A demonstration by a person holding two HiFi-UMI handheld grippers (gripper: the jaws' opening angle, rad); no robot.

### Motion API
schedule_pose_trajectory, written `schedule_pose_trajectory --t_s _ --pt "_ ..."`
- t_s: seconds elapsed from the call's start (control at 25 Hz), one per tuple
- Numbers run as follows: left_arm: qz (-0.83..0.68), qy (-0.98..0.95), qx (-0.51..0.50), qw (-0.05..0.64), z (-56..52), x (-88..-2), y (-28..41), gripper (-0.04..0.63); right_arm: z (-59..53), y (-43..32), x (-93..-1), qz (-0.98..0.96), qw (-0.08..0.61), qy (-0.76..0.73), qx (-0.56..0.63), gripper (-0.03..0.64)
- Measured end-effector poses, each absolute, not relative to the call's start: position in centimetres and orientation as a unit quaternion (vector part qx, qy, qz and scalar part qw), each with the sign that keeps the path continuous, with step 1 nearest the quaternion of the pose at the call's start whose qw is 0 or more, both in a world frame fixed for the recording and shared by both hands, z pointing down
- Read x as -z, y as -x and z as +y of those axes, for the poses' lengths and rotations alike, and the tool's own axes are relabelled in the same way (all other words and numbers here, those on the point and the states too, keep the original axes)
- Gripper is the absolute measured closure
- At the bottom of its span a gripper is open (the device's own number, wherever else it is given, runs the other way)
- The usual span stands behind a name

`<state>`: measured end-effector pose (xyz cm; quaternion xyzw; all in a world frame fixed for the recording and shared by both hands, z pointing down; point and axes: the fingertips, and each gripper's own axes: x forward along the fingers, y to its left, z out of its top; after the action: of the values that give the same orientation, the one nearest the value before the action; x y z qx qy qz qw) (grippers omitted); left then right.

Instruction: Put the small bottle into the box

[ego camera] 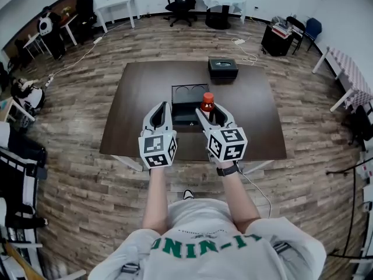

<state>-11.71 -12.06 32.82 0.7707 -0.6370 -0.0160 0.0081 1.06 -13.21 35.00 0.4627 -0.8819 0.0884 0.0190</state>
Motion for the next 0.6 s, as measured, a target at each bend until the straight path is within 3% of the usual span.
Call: schedule_pose_trajectory --t_s 0.6 --pt "-0.617 -0.784 0.007 0.067 -22.2 -39.5 15.0 0.588 -23.0 3.1 -41.1 -0.879 0.077 -0.457 -0.114 0.382"
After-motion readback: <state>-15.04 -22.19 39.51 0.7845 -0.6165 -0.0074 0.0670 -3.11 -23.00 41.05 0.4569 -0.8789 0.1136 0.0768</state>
